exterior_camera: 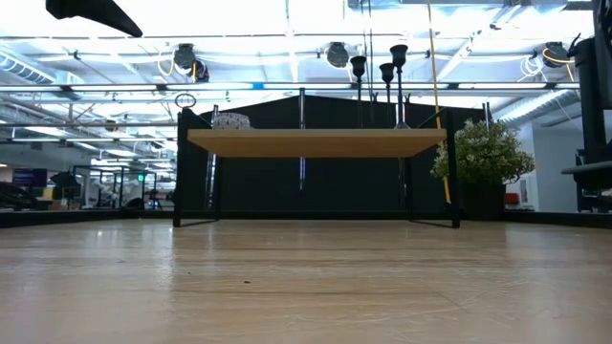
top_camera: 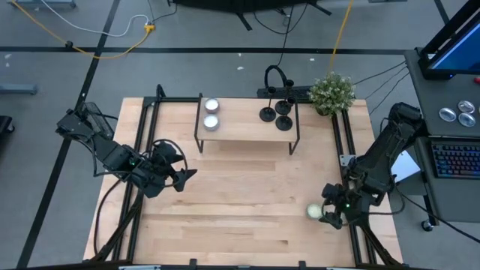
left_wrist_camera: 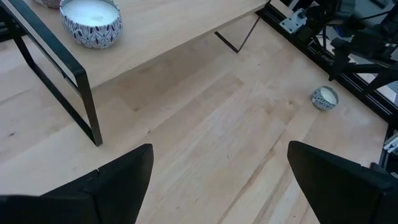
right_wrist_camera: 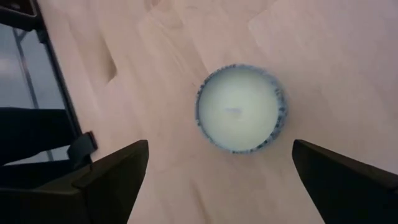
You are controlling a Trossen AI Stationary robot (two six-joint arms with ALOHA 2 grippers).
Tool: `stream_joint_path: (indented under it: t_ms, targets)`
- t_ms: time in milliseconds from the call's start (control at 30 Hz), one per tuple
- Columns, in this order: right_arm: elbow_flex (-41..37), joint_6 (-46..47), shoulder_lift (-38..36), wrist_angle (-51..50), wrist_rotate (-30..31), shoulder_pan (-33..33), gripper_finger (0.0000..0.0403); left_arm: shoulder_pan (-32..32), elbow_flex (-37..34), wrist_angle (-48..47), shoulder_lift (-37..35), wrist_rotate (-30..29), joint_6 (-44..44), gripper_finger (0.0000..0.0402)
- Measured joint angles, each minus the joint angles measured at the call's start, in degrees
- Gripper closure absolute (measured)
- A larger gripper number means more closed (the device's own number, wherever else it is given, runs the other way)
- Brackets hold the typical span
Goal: Pick & Place candle stick holders
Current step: Put the blue patterned scented candle on the shelf
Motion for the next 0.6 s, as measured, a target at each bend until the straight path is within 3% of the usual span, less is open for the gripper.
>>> stream_joint_path:
  t_ms: [133,333,600]
  targets:
    - [-2.84,4.42,0.28,3.39,2.48,3.13,0.0011,0.00,0.00,0.00,0.00,0.00,-0.03,0.0023]
    - [-9.43,8.45,0.27,16.70,6.74,7.24,0.0011,0.00,0.00,0.04,0.00,0.04,-0.16,0.0020]
    - [-18.49,10.03,0.23,32.47,10.64,8.20,0.0012,0.02,0.00,0.06,0.00,0.04,-0.40,0.0022]
